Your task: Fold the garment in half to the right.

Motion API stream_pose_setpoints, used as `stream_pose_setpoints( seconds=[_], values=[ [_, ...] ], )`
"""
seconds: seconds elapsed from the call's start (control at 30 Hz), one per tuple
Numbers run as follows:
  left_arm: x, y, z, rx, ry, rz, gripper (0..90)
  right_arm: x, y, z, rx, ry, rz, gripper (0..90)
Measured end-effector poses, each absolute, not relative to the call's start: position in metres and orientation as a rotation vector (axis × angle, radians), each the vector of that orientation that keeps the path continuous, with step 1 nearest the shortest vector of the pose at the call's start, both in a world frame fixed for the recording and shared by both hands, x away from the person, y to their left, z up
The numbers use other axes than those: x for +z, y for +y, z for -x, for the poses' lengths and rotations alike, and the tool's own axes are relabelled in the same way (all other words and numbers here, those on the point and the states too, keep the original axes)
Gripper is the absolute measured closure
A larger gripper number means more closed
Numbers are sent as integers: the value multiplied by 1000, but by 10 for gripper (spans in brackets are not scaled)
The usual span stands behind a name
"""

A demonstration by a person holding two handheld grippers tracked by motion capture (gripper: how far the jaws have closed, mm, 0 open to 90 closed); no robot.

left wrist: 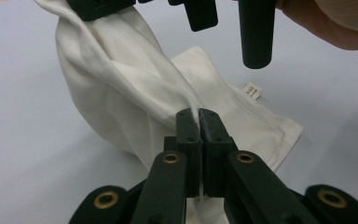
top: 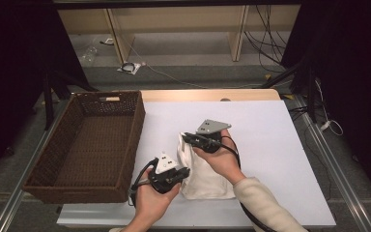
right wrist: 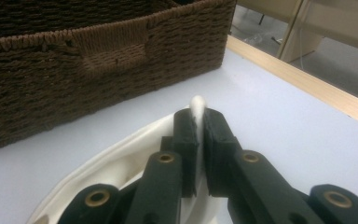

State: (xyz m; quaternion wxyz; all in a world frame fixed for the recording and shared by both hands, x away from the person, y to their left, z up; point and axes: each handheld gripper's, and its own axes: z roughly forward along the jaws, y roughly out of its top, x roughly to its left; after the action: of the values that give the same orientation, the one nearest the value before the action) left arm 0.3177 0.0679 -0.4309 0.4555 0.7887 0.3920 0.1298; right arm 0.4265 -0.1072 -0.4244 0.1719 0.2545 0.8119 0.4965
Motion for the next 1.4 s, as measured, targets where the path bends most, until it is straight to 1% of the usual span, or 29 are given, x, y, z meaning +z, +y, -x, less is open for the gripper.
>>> stream_pose_setpoints(
  seconds=[0.57,1.4],
  values=[
    [-432,51,-322,305,939,-1966,870,-426,-123,-425,1402,2282,-753,854],
    [-437,37,-327,289,924,-1989,870,-430,-137,-424,1399,2263,-792,853]
  ],
)
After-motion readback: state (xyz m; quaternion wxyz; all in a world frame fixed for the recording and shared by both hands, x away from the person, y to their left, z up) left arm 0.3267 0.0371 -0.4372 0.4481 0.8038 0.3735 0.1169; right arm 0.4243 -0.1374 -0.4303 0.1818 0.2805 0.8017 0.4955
